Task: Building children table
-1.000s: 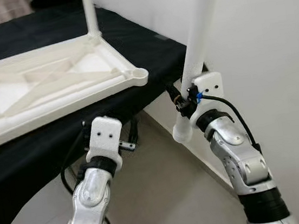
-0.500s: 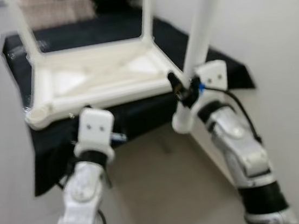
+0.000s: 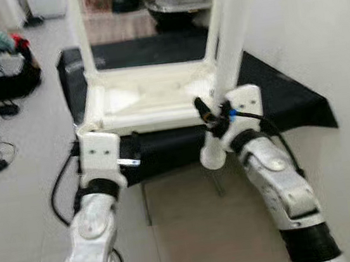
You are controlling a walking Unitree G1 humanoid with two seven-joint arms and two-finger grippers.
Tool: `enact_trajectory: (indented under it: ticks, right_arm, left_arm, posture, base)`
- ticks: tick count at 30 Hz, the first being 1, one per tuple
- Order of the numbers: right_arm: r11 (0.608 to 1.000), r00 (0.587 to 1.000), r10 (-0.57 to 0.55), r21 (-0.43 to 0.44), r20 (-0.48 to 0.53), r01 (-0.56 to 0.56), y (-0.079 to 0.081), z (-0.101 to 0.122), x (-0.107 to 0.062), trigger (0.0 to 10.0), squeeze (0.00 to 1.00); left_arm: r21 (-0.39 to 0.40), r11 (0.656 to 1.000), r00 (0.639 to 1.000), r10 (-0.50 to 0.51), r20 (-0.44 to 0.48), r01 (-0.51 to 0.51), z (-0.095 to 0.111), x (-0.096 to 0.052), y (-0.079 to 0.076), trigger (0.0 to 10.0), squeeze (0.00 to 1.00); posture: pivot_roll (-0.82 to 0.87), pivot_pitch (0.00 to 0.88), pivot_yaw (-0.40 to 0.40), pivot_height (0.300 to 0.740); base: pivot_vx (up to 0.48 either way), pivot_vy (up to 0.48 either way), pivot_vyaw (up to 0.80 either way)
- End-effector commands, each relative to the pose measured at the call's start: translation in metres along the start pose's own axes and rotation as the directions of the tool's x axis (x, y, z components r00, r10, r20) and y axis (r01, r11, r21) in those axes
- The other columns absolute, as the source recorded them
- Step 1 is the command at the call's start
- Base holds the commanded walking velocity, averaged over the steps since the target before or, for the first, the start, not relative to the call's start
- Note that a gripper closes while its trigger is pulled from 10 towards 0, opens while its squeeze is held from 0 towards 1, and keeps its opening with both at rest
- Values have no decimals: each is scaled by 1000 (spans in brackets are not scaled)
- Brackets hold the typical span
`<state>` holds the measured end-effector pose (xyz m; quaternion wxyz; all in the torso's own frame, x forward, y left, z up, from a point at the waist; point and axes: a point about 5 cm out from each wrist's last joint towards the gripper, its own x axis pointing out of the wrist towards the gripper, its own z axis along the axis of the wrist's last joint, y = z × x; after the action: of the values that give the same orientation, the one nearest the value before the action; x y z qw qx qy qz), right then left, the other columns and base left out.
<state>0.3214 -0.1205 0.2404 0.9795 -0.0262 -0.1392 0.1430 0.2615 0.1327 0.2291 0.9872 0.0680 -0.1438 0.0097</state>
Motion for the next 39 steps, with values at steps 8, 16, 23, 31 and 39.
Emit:
enact_trajectory:
  ticks: [8, 16, 23, 31, 39]
  right_arm:
    - [1000, 1000, -14, 8, 17, 14, -5, 3, -1, 10000, 0]
    - [1000, 999, -30, 11, 30, 29, -9, 7, 1, 10000, 0]
    - [999, 999, -29, 19, 38, 28, -9, 9, 3, 10000, 0]
    - [999, 999, -38, 34, 34, 37, -10, 8, 1, 10000, 0]
    - [987, 986, -96, 138, 133, 78, -23, 31, 6, 10000, 0]
  left_arm:
    - [10, 1000, 1000, 14, -19, -14, -2, 4, 6, 10000, 0]
    - [6, 1000, 1000, 14, -21, -14, -2, 7, 6, 10000, 0]
    - [-35, 999, 998, 40, -47, -41, -4, 8, 9, 10000, 0]
    - [-17, 999, 998, 30, -50, -31, -4, 8, 8, 10000, 0]
    - [2, 1000, 999, 22, -35, -22, -2, 10, 7, 10000, 0]
  posture:
    - [60, 118, -96, 740]
    - [64, 125, -97, 740]
    - [65, 127, -102, 740]
    - [67, 130, -101, 740]
    - [68, 133, -99, 740]
  base:
    - [432, 0, 0]
    - [435, 0, 0]
    - [367, -268, 0]
    - [112, -140, 0]
    - [0, 0, 0]
